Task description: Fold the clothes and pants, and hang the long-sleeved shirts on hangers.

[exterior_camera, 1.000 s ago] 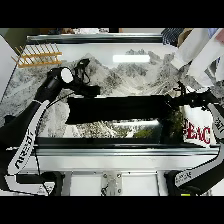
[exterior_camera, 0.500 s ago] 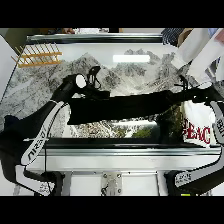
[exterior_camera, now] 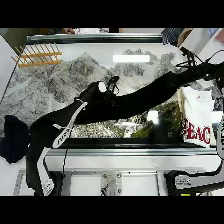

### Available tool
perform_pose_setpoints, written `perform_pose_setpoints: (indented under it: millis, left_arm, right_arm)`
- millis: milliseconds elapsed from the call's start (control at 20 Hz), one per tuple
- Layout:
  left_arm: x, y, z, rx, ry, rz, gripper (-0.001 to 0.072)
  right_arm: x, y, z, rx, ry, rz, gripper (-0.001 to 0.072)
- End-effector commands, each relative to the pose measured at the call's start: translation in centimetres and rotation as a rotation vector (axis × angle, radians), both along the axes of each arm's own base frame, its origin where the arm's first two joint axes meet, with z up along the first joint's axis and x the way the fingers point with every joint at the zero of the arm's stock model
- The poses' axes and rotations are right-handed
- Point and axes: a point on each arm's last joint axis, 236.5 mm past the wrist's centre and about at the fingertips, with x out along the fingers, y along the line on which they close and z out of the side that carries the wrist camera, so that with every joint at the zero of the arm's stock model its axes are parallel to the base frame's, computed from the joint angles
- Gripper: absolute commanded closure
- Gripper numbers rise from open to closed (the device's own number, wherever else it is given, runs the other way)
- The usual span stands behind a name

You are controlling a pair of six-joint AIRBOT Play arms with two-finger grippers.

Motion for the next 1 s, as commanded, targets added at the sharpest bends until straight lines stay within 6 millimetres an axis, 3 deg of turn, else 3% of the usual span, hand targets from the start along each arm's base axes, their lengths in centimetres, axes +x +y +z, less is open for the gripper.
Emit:
perform_pose_setpoints:
  millis: [0, 200, 350, 500, 700, 950]
  left_arm:
    - [-0.5, -2.0, -1.4, -0.002, 0.044, -0.055, 0.0699]
    - [-0.5, -2.2, -2.0, 0.01, 0.072, -0.081, 0.0699]
    - [-0.3, -1.8, -1.8, 0.01, 0.073, -0.077, 0.0699]
    - [1.1, -0.1, 0.1, 0.001, 0.059, -0.051, 0.0699]
    - [5.5, 4.5, 5.4, -0.04, -0.035, 0.045, 0.0699]
    - [10.4, 13.8, 12.8, -0.075, -0.157, 0.21, 0.0699]
  right_arm:
    - [-0.8, 3.5, 3.0, -0.03, -0.034, 0.069, 0.0703]
    - [-1.0, 6.7, 4.5, -0.027, -0.071, 0.127, 0.0703]
    - [-1.5, 8.1, 4.5, -0.033, -0.065, 0.146, 0.0703]
    - [-2.0, 9.8, 4.5, -0.028, -0.055, 0.167, 0.0703]
    - [-3.0, 13.2, 4.7, -0.01, -0.041, 0.189, 0.0703]
    - [-3.4, 19.2, 5.4, 0.048, -0.063, 0.166, 0.0703]
